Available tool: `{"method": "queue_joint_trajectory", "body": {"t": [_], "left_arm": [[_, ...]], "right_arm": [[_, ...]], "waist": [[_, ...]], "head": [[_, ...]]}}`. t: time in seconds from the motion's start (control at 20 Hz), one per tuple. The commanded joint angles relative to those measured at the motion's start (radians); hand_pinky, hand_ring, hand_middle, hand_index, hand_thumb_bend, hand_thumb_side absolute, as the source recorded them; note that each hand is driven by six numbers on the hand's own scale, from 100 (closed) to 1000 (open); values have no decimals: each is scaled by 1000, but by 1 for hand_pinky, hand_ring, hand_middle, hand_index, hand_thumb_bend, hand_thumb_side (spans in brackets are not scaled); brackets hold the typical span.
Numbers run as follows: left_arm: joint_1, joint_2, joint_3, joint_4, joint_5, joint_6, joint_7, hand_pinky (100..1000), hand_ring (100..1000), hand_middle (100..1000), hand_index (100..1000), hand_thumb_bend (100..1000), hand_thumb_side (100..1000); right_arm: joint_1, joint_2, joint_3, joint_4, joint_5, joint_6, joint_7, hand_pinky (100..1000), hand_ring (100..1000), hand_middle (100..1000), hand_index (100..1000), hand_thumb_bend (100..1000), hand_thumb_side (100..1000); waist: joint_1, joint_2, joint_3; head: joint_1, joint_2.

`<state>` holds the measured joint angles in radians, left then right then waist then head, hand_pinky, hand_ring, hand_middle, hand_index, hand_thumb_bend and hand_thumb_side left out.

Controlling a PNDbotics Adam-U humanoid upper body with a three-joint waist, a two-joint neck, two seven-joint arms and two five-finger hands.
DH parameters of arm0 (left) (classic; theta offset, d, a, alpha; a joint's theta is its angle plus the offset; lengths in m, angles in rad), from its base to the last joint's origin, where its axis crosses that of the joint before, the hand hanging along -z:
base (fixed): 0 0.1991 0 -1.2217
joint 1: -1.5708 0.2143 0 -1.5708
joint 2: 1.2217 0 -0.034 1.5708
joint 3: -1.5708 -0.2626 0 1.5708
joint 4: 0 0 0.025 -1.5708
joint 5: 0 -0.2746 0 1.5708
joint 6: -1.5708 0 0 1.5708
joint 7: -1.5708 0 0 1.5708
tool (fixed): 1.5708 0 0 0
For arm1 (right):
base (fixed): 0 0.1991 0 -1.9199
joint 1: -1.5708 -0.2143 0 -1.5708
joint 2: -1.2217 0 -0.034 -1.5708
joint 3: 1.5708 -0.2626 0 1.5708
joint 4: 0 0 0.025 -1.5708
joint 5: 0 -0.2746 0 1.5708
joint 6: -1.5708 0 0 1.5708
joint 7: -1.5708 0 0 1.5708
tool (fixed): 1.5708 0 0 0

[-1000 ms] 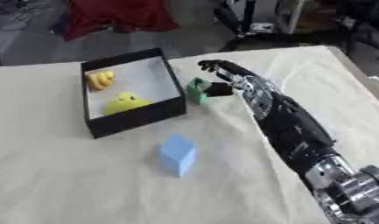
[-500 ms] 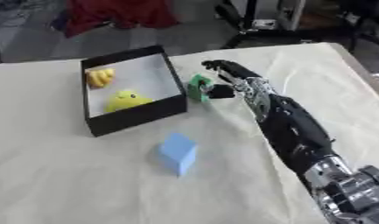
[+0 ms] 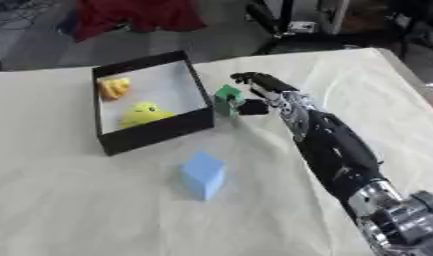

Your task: Pick up objects on the table and place them in the box.

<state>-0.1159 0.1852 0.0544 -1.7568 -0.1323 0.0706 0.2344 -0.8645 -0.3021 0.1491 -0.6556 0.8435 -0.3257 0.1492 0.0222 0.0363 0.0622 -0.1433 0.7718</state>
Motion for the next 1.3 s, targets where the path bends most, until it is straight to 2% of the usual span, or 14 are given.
{"method": "queue_joint_trajectory", "body": {"t": [0.05, 0.5, 0.95, 1.05, 1.1, 1.15, 1.2, 1.3], "left_arm": [[-13, 12, 5, -18, -1, -1, 0, 670, 587, 608, 804, 783, 689], [-14, 12, 5, -19, -1, -1, -1, 670, 587, 607, 804, 783, 689], [-15, 11, 5, -20, -2, 0, -2, 670, 588, 608, 804, 781, 689], [-15, 11, 5, -21, -2, 0, -2, 670, 588, 608, 804, 782, 689], [-16, 11, 5, -21, -2, 0, -2, 670, 588, 608, 804, 781, 688], [-16, 10, 5, -21, -2, 0, -2, 670, 588, 608, 804, 782, 688], [-16, 10, 5, -21, -2, 0, -2, 670, 588, 608, 805, 782, 688], [-17, 10, 5, -21, -2, 0, -3, 670, 588, 608, 804, 783, 688]], "right_arm": [[-20, -11, 2, -37, -32, -6, 17, 857, 916, 865, 984, 100, 764], [-22, -15, 21, -89, -104, 5, 55, 857, 917, 864, 984, 100, 782], [-19, -12, 18, -57, -71, 21, 63, 856, 916, 872, 988, 100, 790], [-18, -10, 17, -49, -56, 22, 62, 857, 917, 876, 989, 100, 761], [-18, -9, 17, -45, -48, 20, 62, 857, 918, 881, 992, 100, 696], [-18, -8, 17, -43, -39, 16, 62, 857, 918, 882, 993, 100, 698], [-18, -8, 18, -41, -29, 12, 64, 859, 919, 889, 998, 100, 635], [-18, -8, 19, -40, -9, 5, 67, 861, 920, 897, 1000, 100, 606]], "waist": [[13, 6, -1], [13, 5, 0], [14, 7, 1], [14, 8, 1], [15, 8, 1], [15, 8, 1], [15, 9, 1], [15, 10, 2]], "head": [[-1, -2], [-1, -2], [0, -2], [0, -2], [0, -2], [0, -2], [0, -2], [0, -2]]}}
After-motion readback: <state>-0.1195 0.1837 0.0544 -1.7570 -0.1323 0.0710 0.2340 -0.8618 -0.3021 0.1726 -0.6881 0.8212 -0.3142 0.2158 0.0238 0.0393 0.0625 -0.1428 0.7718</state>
